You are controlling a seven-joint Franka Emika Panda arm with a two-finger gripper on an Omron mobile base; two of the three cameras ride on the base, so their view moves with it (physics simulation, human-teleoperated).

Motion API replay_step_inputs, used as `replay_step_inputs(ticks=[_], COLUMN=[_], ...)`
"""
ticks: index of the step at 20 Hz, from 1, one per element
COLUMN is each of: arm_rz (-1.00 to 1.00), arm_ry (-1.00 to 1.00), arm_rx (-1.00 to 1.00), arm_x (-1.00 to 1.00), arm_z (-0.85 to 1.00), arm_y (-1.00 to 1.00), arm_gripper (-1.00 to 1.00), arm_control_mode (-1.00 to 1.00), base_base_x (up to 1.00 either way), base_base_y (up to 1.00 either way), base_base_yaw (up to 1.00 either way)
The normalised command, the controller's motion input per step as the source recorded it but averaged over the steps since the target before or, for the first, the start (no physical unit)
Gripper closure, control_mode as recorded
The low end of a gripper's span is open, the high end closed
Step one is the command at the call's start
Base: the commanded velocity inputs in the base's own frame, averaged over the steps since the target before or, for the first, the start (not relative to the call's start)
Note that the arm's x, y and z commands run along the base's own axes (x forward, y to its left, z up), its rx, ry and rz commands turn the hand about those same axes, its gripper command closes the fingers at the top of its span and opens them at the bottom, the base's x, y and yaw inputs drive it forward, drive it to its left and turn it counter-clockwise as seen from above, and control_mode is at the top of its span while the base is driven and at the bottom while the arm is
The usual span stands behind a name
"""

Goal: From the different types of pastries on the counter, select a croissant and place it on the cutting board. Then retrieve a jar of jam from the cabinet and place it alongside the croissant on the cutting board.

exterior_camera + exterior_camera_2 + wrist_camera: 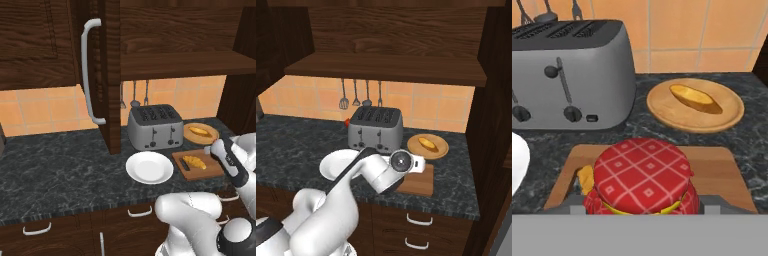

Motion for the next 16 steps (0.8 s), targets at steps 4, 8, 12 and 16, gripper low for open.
replay_step_inputs(ticks=[4, 8, 12, 16], arm_rz=[0.00, 0.00, 0.00, 0.00], arm_ry=[0.00, 0.00, 0.00, 0.00], arm_rx=[0.00, 0.00, 0.00, 0.00], arm_x=[0.13, 0.11, 0.14, 0.16], arm_z=[-0.36, -0.25, -0.25, -0.29], arm_y=[-0.40, -0.13, 0.00, 0.00], arm_gripper=[1.00, 1.00, 1.00, 1.00], arm_control_mode=[-1.00, -1.00, -1.00, -1.00], base_base_x=[0.00, 0.00, 0.00, 0.00], base_base_y=[0.00, 0.00, 0.00, 0.00], base_base_yaw=[0.00, 0.00, 0.00, 0.00])
